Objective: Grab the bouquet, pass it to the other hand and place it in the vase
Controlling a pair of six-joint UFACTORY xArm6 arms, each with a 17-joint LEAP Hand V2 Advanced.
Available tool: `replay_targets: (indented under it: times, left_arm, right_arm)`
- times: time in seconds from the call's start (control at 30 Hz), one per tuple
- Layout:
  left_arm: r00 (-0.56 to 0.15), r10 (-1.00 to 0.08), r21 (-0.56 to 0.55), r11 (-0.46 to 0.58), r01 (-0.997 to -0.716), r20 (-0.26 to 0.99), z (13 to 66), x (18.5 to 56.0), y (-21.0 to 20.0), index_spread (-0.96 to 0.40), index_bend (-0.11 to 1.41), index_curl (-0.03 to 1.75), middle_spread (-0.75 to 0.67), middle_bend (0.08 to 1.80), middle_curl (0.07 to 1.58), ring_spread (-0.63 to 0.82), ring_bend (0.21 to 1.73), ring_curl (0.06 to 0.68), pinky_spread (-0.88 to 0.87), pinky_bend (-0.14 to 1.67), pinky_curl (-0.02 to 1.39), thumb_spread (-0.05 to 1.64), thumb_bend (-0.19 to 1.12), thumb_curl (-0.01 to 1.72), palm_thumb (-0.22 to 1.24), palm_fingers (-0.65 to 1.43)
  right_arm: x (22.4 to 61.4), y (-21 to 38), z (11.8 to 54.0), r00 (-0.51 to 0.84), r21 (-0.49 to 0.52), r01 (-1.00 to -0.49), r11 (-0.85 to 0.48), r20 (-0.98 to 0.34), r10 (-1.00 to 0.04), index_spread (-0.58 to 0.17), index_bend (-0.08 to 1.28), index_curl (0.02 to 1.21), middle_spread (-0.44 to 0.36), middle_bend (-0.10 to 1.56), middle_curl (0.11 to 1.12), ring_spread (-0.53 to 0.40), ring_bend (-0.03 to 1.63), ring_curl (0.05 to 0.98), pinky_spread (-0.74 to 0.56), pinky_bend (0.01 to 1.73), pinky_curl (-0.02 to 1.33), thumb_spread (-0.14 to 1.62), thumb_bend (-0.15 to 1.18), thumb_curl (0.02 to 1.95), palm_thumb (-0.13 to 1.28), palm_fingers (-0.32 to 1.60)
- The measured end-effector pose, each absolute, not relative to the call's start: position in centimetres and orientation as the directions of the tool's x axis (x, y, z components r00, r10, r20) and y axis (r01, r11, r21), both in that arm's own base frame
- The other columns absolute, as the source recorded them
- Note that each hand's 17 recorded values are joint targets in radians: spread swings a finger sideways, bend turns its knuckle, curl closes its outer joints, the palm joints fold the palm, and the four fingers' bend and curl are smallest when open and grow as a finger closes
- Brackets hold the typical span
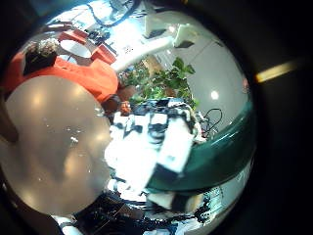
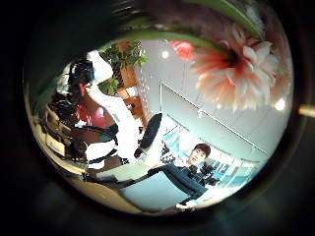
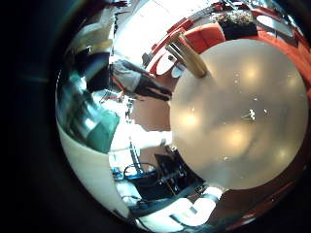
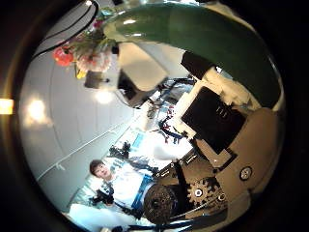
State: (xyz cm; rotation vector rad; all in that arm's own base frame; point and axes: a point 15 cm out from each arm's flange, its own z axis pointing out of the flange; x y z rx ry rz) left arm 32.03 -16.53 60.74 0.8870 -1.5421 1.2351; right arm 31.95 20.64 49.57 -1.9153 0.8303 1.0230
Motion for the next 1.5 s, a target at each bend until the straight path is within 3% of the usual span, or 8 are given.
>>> replay_targets:
  times: [0.1,0.27,0.4,0.63,0.93,1.07,1.37,1.5]
  left_arm:
    - [-0.262,0.001,-0.253,0.252,-0.934,0.965,59.8,32.2,-16.8,0.05,0.15,0.31,-0.05,0.73,0.55,0.14,0.72,0.205,0.24,0.27,0.30,0.93,-0.01,0.34,0.33,0.65]
    - [-0.181,-0.019,-0.167,0.304,-0.938,0.983,59.3,31.4,-18.4,-0.13,0.19,0.31,-0.24,0.81,0.68,-0.28,1.11,0.365,-0.25,0.81,0.49,0.95,0.09,0.41,0.65,1.18]
    - [-0.167,-0.017,-0.153,0.308,-0.939,0.986,59.1,31.6,-18.5,-0.29,0.44,0.42,-0.35,0.87,0.79,-0.38,1.27,0.451,-0.40,1.09,0.61,0.92,0.12,0.47,0.83,1.29]
    - [-0.209,0.027,-0.208,0.297,-0.932,0.977,59.9,31.7,-18.5,-0.48,0.77,0.62,-0.45,1.06,0.90,-0.41,1.42,0.522,-0.49,1.23,0.71,0.94,0.15,0.57,0.98,1.16]
    - [-0.339,0.033,-0.340,0.150,-0.928,0.940,63.4,33.4,-15.9,-0.60,0.84,0.82,-0.49,1.17,0.96,-0.39,1.51,0.559,-0.52,1.29,0.79,1.00,0.15,0.67,1.04,1.06]
    - [-0.403,-0.017,-0.399,0.094,-0.912,0.915,65.4,33.9,-14.5,-0.63,0.83,0.88,-0.50,1.18,0.97,-0.39,1.52,0.563,-0.53,1.29,0.81,1.02,0.14,0.70,1.04,1.05]
    - [-0.511,-0.195,-0.529,-0.053,-0.847,0.837,68.6,35.0,-8.6,-0.67,0.77,1.02,-0.50,1.19,0.98,-0.38,1.54,0.561,-0.55,1.26,0.86,1.04,0.11,0.76,1.05,1.05]
    - [-0.549,-0.353,-0.627,-0.165,-0.761,0.758,69.4,36.0,-5.0,-0.69,0.74,1.08,-0.51,1.19,0.98,-0.39,1.54,0.559,-0.56,1.25,0.88,1.05,0.10,0.79,1.05,1.04]
  right_arm:
    - [32.6,20.7,49.4,0.461,-0.338,-0.824,-0.455,-0.866,-0.191,-0.267,1.09,1.06,-0.139,1.38,0.85,-0.188,1.45,0.740,-0.18,1.24,0.94,0.95,-0.01,1.08,1.14,1.11]
    - [33.5,20.2,48.5,0.466,-0.334,-0.834,-0.440,-0.852,-0.237,-0.266,1.09,1.06,-0.140,1.39,0.85,-0.188,1.45,0.741,-0.18,1.23,0.96,0.95,-0.01,1.08,1.14,1.11]
    - [33.7,20.2,48.5,0.459,-0.328,-0.840,-0.432,-0.854,-0.245,-0.266,1.09,1.06,-0.140,1.39,0.85,-0.188,1.45,0.742,-0.18,1.22,0.98,0.95,-0.01,1.09,1.14,1.11]
    - [35.5,19.0,48.0,0.442,-0.330,-0.869,-0.369,-0.852,-0.280,-0.272,1.02,1.03,-0.141,1.33,0.83,-0.197,1.41,0.725,-0.21,1.20,0.96,0.95,-0.05,0.98,0.95,1.06]
    - [36.5,16.3,44.4,0.319,-0.243,-0.932,-0.269,-0.902,-0.292,-0.353,0.35,0.83,-0.167,0.97,0.71,-0.224,1.34,0.640,-0.39,1.21,0.83,0.96,-0.03,0.80,0.82,0.43]
    - [37.3,16.0,44.4,0.325,-0.257,-0.936,-0.241,-0.893,-0.311,-0.331,0.28,0.71,-0.107,0.72,0.61,-0.165,1.12,0.560,-0.24,1.05,0.79,0.97,-0.03,0.74,0.79,-0.04]
    - [37.5,16.7,43.6,0.296,-0.245,-0.948,-0.205,-0.916,-0.273,-0.291,0.17,0.52,0.036,0.38,0.43,0.070,0.75,0.372,0.21,0.77,0.60,0.98,-0.03,0.65,0.77,-0.11]
    - [38.1,17.0,43.6,0.287,-0.252,-0.954,-0.164,-0.925,-0.248,-0.282,0.16,0.46,0.085,0.28,0.38,0.128,0.62,0.320,0.31,0.69,0.53,0.97,-0.03,0.62,0.77,-0.10]
